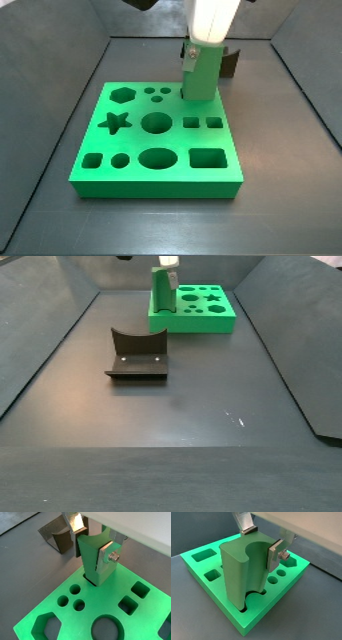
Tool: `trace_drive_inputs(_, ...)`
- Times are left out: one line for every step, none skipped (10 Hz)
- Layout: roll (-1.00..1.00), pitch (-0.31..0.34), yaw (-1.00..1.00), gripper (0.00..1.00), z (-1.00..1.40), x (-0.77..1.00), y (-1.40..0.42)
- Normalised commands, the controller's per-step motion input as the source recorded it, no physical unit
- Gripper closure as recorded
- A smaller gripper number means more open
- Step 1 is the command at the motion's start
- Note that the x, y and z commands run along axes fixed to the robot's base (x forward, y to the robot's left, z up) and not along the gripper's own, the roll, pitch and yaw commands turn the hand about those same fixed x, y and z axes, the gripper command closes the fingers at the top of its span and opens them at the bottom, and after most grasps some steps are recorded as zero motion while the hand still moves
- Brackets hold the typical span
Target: Insert the arch object.
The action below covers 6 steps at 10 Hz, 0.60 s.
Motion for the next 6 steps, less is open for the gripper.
trace_drive_inputs(0.06,0.059,-0.16,1.00,-0.22,-0.08,0.18)
trace_drive_inputs(0.10,0.059,-0.11,1.00,-0.19,-0.11,0.18)
trace_drive_inputs(0.13,0.036,-0.06,1.00,-0.17,-0.10,0.11)
trace_drive_inputs(0.12,0.000,-0.02,1.00,-0.29,-0.01,0.00)
trace_drive_inputs(0.09,-0.183,0.00,1.00,-0.72,-0.13,-0.11)
trace_drive_inputs(0.05,-0.230,0.00,1.00,-0.82,-0.17,-0.14)
